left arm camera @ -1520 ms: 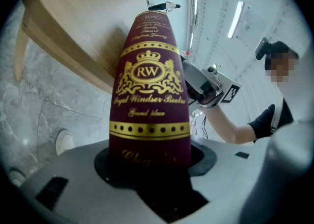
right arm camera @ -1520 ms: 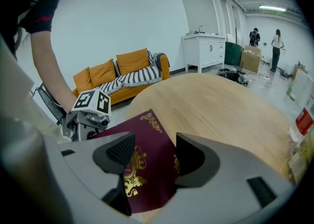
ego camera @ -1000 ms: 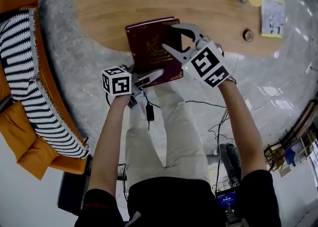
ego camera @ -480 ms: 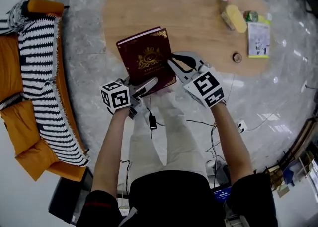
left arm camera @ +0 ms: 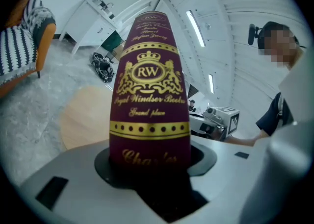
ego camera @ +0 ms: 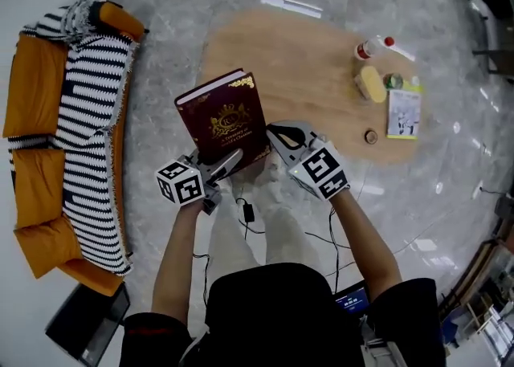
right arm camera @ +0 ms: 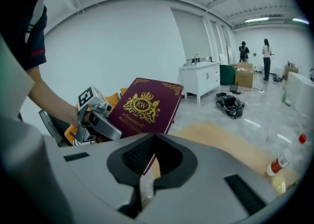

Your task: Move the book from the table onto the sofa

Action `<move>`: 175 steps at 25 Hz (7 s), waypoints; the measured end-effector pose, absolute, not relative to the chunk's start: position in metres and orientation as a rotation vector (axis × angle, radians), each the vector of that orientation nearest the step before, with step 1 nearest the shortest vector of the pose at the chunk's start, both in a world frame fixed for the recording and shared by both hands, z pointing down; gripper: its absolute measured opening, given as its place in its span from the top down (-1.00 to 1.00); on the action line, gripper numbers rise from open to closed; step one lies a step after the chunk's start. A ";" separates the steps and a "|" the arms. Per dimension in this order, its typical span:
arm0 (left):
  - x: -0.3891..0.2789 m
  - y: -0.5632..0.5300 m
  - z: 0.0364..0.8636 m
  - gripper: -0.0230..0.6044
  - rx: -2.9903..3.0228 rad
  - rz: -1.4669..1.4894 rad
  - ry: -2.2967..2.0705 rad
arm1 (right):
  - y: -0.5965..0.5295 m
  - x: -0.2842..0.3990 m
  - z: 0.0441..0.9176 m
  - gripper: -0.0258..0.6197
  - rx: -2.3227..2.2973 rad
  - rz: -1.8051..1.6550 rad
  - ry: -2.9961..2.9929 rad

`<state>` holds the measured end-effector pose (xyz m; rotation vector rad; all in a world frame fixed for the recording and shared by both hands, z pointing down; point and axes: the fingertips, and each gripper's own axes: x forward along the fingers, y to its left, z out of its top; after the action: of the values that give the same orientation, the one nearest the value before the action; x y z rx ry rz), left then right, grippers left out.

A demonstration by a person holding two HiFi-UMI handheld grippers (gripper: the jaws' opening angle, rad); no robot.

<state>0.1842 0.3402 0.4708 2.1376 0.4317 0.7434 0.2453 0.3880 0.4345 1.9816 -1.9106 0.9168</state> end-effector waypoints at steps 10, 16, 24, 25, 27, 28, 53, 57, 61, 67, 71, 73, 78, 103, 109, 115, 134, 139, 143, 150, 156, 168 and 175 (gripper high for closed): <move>0.175 0.292 0.371 0.15 2.260 0.566 0.212 | 0.349 0.230 0.347 0.87 1.850 0.794 -2.106; 0.164 0.294 0.321 0.15 2.365 0.548 0.146 | 0.350 0.228 0.309 0.87 1.757 0.674 -2.204; 0.114 0.251 0.281 0.15 2.452 0.503 -0.027 | 0.297 0.200 0.260 0.87 1.659 0.542 -2.336; 0.109 0.246 0.276 0.15 2.457 0.492 -0.051 | 0.290 0.195 0.254 0.87 1.649 0.535 -2.359; 0.097 0.235 0.266 0.15 2.477 0.474 -0.103 | 0.278 0.183 0.243 0.87 1.634 0.518 -2.399; 0.091 0.228 0.261 0.15 2.488 0.463 -0.129 | 0.272 0.177 0.238 0.87 1.625 0.506 -2.414; -0.042 0.032 0.192 0.15 2.613 0.194 -0.475 | 0.052 0.017 0.180 0.87 1.316 0.295 -2.565; -0.074 -0.007 0.188 0.15 2.611 0.166 -0.530 | 0.011 -0.012 0.174 0.87 1.279 0.283 -2.577; -0.107 -0.044 0.189 0.15 2.587 0.140 -0.584 | -0.026 -0.041 0.177 0.87 1.250 0.271 -2.577; -0.142 -0.074 0.194 0.15 2.580 0.099 -0.642 | -0.062 -0.067 0.183 0.87 1.219 0.248 -2.577; -0.172 -0.090 0.198 0.15 2.550 0.084 -0.647 | -0.084 -0.094 0.182 0.87 1.220 0.268 -2.555; -0.181 -0.091 0.203 0.15 2.533 0.085 -0.650 | -0.089 -0.103 0.183 0.87 1.208 0.276 -2.557; -0.182 -0.102 0.215 0.15 2.508 0.094 -0.669 | -0.108 -0.109 0.190 0.87 1.168 0.284 -2.567; -0.123 -0.275 0.315 0.15 2.259 0.169 -0.770 | -0.282 -0.058 0.287 0.87 0.986 0.580 -2.564; -0.111 -0.306 0.354 0.15 2.195 0.169 -0.760 | -0.317 -0.043 0.324 0.87 0.965 0.681 -2.543; -0.110 -0.327 0.401 0.15 2.162 0.226 -0.752 | -0.347 -0.039 0.366 0.87 0.950 0.738 -2.509; -0.117 -0.378 0.550 0.15 1.955 0.190 -0.831 | -0.397 -0.040 0.510 0.87 0.946 0.919 -2.445; -0.116 -0.380 0.584 0.15 1.923 0.183 -0.824 | -0.406 -0.044 0.542 0.87 0.950 0.944 -2.434; -0.109 -0.384 0.613 0.15 1.895 0.190 -0.808 | -0.416 -0.041 0.569 0.87 0.958 0.964 -2.437; -0.111 -0.405 0.655 0.15 1.880 0.229 -0.806 | -0.433 -0.040 0.614 0.87 0.997 1.046 -2.425; -0.110 -0.416 0.689 0.15 1.842 0.231 -0.808 | -0.432 -0.042 0.640 0.87 0.995 1.097 -2.420; -0.091 -0.424 0.742 0.15 1.773 0.226 -0.786 | -0.430 -0.023 0.686 0.87 1.018 1.126 -2.366; -0.092 -0.429 0.749 0.15 1.717 0.197 -0.791 | -0.431 -0.022 0.686 0.87 1.027 1.125 -2.338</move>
<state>-0.0918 -0.4291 0.7490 1.7172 -0.7908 0.1967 -0.0225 -0.4314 0.6864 1.0274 -2.3379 1.1247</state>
